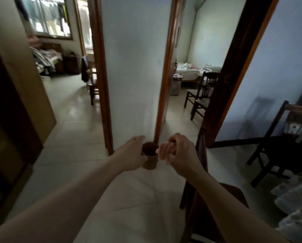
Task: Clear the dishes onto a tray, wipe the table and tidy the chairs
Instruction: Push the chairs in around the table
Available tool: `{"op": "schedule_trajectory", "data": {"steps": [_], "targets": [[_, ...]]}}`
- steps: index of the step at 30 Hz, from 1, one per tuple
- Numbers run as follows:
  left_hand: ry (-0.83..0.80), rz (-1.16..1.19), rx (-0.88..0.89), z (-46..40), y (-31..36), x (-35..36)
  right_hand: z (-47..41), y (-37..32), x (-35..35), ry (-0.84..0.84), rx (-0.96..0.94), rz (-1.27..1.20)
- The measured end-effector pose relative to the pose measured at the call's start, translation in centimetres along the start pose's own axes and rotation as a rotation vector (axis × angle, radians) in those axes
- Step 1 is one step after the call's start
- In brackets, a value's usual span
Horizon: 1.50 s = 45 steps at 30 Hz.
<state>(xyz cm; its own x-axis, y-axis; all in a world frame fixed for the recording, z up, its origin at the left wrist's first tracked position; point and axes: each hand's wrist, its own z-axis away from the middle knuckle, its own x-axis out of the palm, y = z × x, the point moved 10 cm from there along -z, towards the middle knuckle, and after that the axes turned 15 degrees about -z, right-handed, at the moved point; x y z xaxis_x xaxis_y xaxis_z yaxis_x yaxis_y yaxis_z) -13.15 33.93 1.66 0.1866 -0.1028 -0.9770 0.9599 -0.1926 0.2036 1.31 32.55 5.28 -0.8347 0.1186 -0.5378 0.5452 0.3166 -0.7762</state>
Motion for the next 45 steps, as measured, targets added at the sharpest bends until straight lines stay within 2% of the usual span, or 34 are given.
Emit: {"op": "schedule_trajectory", "data": {"steps": [5, 10, 12, 16, 19, 24, 31, 41, 45], "targets": [[0.037, 0.024, -0.133, 2.7, -10.7, -2.3, -3.1, -6.6, 11.3, -0.171, -0.123, -0.025], [0.091, 0.074, -0.284, 3.9, -20.6, -4.5, -6.3, -12.5, 20.7, -0.335, -0.217, -0.158], [0.128, 0.145, -0.354, 4.3, -25.3, -5.4, -8.2, -14.5, 25.7, -0.422, -0.255, -0.196], [0.165, 0.281, -0.445, 5.3, -30.8, -6.4, -9.8, -17.2, 31.4, -0.500, -0.326, -0.231], [0.270, 0.330, -0.550, 7.0, -36.0, -8.1, -10.8, -20.6, 36.5, -0.569, -0.408, -0.252], [0.407, 0.246, -0.719, 11.2, -44.2, -10.7, -10.7, -26.5, 44.3, -0.657, -0.535, -0.293], [0.472, 0.157, -0.876, 17.1, -57.8, -13.3, -10.1, -35.1, 56.5, -0.750, -0.658, -0.320], [0.503, 0.165, -1.100, 23.1, -79.9, -15.9, -12.2, -44.0, 72.5, -0.724, -0.496, -0.228], [0.579, 0.170, -1.184, 25.2, -86.7, -17.0, -12.9, -46.1, 77.9, -0.727, -0.470, -0.210]]}}
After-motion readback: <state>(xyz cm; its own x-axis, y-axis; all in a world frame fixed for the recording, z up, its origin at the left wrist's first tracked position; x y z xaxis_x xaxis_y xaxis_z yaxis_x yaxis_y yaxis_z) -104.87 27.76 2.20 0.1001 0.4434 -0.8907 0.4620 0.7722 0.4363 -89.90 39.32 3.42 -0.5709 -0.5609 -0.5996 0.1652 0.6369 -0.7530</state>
